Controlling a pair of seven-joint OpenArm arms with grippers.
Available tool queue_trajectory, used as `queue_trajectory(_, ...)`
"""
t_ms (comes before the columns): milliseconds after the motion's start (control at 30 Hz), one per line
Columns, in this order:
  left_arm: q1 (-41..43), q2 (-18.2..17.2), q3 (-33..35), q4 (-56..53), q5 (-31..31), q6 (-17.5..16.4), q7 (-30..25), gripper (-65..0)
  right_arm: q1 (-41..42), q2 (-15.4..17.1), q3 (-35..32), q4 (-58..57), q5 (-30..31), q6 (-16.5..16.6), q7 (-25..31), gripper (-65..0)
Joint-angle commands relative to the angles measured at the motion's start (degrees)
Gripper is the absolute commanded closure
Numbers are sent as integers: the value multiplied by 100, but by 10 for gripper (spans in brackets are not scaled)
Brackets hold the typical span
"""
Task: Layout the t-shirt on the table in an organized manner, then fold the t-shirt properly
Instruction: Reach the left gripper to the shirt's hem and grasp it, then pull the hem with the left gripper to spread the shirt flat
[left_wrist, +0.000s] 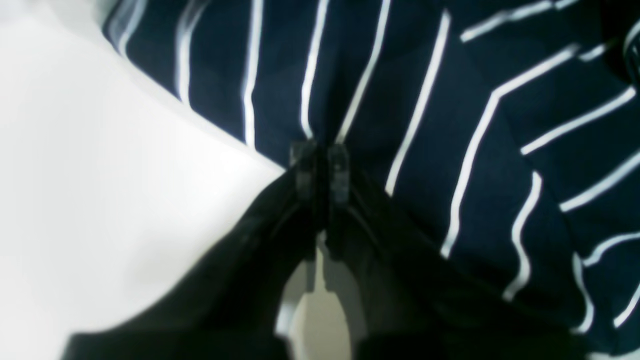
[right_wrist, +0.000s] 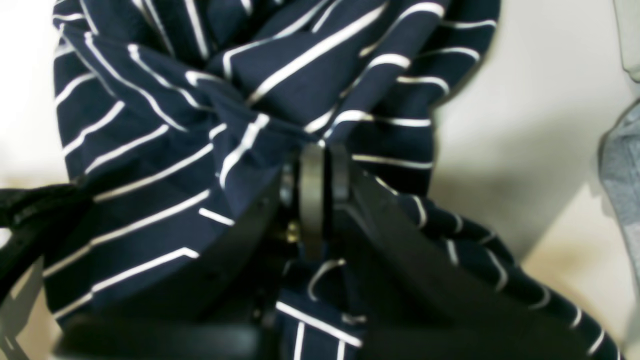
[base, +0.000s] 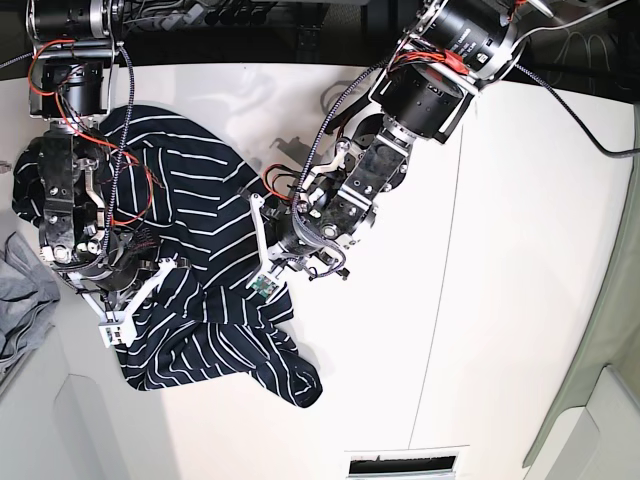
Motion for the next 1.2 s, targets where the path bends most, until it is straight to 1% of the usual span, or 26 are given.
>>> queue_trajectory(0, -94, -66, -15, 28, 87, 90, 232, 0, 151, 46, 22, 109, 28, 28, 186, 0)
queue_trajectory(133, -61, -396, -13, 33, 107, 85, 546, 0, 179, 68, 24, 111, 26, 26, 269, 0)
queue_trajectory(233, 24, -807, -13, 48, 107, 90, 586, 0, 234, 94, 92, 111, 4, 26, 280, 0)
queue_trajectory(333, 186, -1274, -13, 223, 107, 98, 590, 0, 278, 98, 306, 111, 7, 26, 297, 0)
queue_trajectory(467, 501, -1904, -13, 750, 107, 282, 640, 0, 273, 160, 669, 111, 9, 28, 385, 0)
queue_trajectory(633, 914, -2653, -13, 1633, 105, 275, 754, 0, 271, 389, 951, 111, 4, 26, 380, 0)
queue_trajectory(800, 1215, -3261, -13, 2376, 15, 234, 828, 0, 269, 555, 1062, 109, 31, 24, 332, 0)
queue_trajectory(833, 1257, -3338, -15, 2496, -55, 133, 841, 0, 269, 555, 1060, 109, 68, 26, 267, -78)
queue_trajectory(867, 1294, -3392, -13, 2608, -118, 15, 846, 0, 267, 553, 1060, 109, 197, 24, 221, -171)
queue_trajectory(900, 1322, -3434, -13, 2706, -214, -79, 866, -11, 256, 551, 1060, 109, 376, 26, 199, -246)
queue_trajectory(933, 1327, -3440, -13, 2785, -332, -175, 914, -52, 240, 535, 1060, 109, 573, 31, 179, -290)
queue_trajectory(967, 1322, -3442, -13, 2844, -459, -269, 977, -92, 229, 498, 1060, 109, 721, 74, 142, -302)
queue_trajectory(1033, 1322, -3445, -13, 2997, -678, -452, 1049, -162, 223, 382, 1060, 109, 951, 352, 101, -301)
queue_trajectory(1100, 1325, -3447, -13, 3204, -859, -555, 1097, -204, 223, 212, 1049, 109, 1121, 647, 76, -301)
queue_trajectory(1167, 1325, -3449, -15, 3473, -942, -584, 1132, -229, 225, 48, 946, 109, 1259, 942, 83, -301)
